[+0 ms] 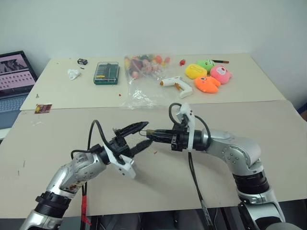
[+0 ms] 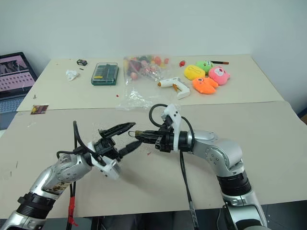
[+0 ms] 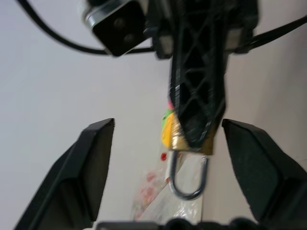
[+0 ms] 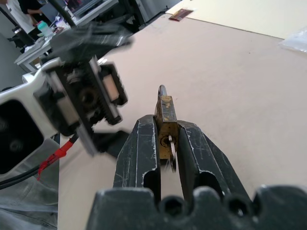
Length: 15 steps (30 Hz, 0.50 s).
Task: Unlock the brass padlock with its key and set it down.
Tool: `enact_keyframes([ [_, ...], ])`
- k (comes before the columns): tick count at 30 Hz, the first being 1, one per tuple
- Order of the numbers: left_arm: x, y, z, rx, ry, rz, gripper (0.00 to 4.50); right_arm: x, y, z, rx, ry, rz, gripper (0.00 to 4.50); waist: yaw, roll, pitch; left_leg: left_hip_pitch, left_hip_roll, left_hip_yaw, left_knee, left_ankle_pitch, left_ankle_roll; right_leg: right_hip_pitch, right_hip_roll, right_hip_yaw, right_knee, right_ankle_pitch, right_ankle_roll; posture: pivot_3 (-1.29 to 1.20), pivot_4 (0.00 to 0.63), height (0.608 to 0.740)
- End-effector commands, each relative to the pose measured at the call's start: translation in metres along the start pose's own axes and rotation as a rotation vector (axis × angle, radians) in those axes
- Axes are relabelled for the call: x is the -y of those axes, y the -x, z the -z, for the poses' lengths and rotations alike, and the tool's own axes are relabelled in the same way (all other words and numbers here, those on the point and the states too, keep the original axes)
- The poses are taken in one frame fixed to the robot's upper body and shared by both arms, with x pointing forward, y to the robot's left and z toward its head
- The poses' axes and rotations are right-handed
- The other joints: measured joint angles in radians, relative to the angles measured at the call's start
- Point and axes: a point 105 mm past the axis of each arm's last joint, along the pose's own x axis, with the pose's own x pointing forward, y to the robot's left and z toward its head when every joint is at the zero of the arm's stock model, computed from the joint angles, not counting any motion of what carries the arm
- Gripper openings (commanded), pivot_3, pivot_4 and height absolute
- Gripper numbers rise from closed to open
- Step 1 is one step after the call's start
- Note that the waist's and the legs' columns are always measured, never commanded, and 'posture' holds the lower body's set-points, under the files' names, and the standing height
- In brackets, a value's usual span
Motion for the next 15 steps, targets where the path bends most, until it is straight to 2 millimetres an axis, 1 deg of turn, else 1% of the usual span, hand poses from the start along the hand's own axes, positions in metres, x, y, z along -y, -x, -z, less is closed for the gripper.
enact_keyframes([
  [1,-0.015,0.005,0.002,0.051,0.015,-0.013,4.45,0.000,0.009,-0.018,0.039,0.059,-0.008,0.25,0.001,0.000,0.000,0.000,0.000,0.000,0.000,0.000,0.000,0.000,0.000,0.000,0.000,0.000,0.000,0.00,0.150,0.740],
  [3,-0.018,0.009,0.009,0.036,0.025,-0.007,4.45,0.001,0.013,-0.017,0.031,0.066,-0.006,0.25,0.002,0.000,0.000,0.000,0.000,0.000,0.000,0.000,0.000,0.000,0.000,0.000,0.000,0.000,0.000,0.00,0.150,0.740],
  [5,-0.013,0.012,0.013,0.034,0.035,0.037,4.45,0.003,0.017,-0.017,0.026,0.071,0.002,0.25,0.001,0.000,0.000,0.000,0.000,0.000,0.000,0.000,0.000,0.000,0.000,0.000,0.000,0.000,0.000,0.00,0.150,0.740],
  [7,-0.010,0.017,0.021,0.004,0.090,0.064,4.45,0.005,0.024,-0.018,0.024,0.077,0.006,0.25,0.000,0.000,0.000,0.000,0.000,0.000,0.000,0.000,0.000,0.000,0.000,0.000,0.000,0.000,0.000,0.00,0.150,0.740],
  [9,-0.012,0.018,0.026,-0.015,0.122,0.064,4.45,0.005,0.027,-0.019,0.024,0.080,0.004,0.25,-0.001,0.000,0.000,0.000,0.000,0.000,0.000,0.000,0.000,0.000,0.000,0.000,0.000,0.000,0.000,0.00,0.150,0.740],
  [10,-0.018,0.019,0.034,-0.051,0.148,0.034,4.45,0.003,0.031,-0.020,0.019,0.091,-0.007,0.25,-0.001,0.000,0.000,0.000,0.000,0.000,0.000,0.000,0.000,0.000,0.000,0.000,0.000,0.000,0.000,0.00,0.150,0.740],
  [12,-0.030,0.021,0.055,-0.135,0.265,-0.048,4.45,0.003,0.038,-0.022,0.022,0.115,-0.014,0.25,0.001,0.000,0.000,0.000,0.000,0.000,0.000,0.000,0.000,0.000,0.000,0.000,0.000,0.000,0.000,0.00,0.150,0.740],
  [13,-0.029,0.021,0.064,-0.172,0.363,-0.057,4.45,0.002,0.040,-0.024,0.025,0.120,-0.021,0.25,0.002,0.000,0.000,0.000,0.000,0.000,0.000,0.000,0.000,0.000,0.000,0.000,0.000,0.000,0.000,0.00,0.150,0.740],
  [15,-0.028,0.019,0.074,-0.206,0.517,-0.073,4.45,0.000,0.043,-0.026,0.028,0.130,-0.039,0.25,0.001,0.000,0.000,0.000,0.000,-0.001,0.001,0.000,0.000,0.001,0.000,-0.001,0.000,0.000,0.000,0.00,0.150,0.740],
])
